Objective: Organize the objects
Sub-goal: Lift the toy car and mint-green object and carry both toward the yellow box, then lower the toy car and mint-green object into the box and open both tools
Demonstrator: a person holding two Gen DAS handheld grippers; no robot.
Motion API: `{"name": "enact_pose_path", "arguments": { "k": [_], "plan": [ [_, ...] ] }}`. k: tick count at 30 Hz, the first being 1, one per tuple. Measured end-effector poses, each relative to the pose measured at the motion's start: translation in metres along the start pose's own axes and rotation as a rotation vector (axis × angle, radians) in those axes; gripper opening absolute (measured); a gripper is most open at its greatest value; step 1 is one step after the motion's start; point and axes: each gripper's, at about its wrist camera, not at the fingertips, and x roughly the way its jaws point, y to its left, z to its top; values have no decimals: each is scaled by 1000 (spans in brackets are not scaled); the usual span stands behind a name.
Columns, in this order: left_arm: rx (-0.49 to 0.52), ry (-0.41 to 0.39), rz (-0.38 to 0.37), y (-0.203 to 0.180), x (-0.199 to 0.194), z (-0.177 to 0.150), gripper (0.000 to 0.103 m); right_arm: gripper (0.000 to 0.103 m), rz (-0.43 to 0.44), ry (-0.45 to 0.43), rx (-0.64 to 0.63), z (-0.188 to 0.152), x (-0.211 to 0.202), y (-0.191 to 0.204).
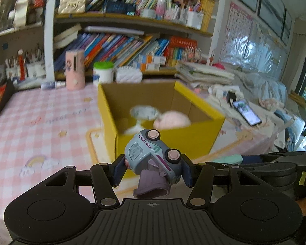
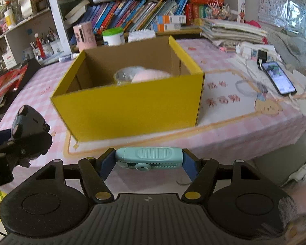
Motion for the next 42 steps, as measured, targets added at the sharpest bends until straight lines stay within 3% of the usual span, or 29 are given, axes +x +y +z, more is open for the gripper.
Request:
{"name": "enact_pose_path", "arguments": {
  "k": [10, 17, 21, 26, 42],
  "plan": [
    [64, -68, 33, -23, 49, 48, 54, 67, 3, -211, -7, 69, 0, -47],
    [49, -2, 116, -27, 106, 65, 54, 67, 50, -248, -40, 108, 23, -65],
    [34, 83, 165, -25, 140, 65, 54, 67, 92, -253, -73, 126, 39, -64],
    [17, 136, 200, -20, 156, 62, 54, 67, 154, -233, -118, 142, 60, -56],
    [115, 155, 295, -28, 168, 59, 57, 67, 263, -118, -215, 157, 120, -30]
  ]
}}
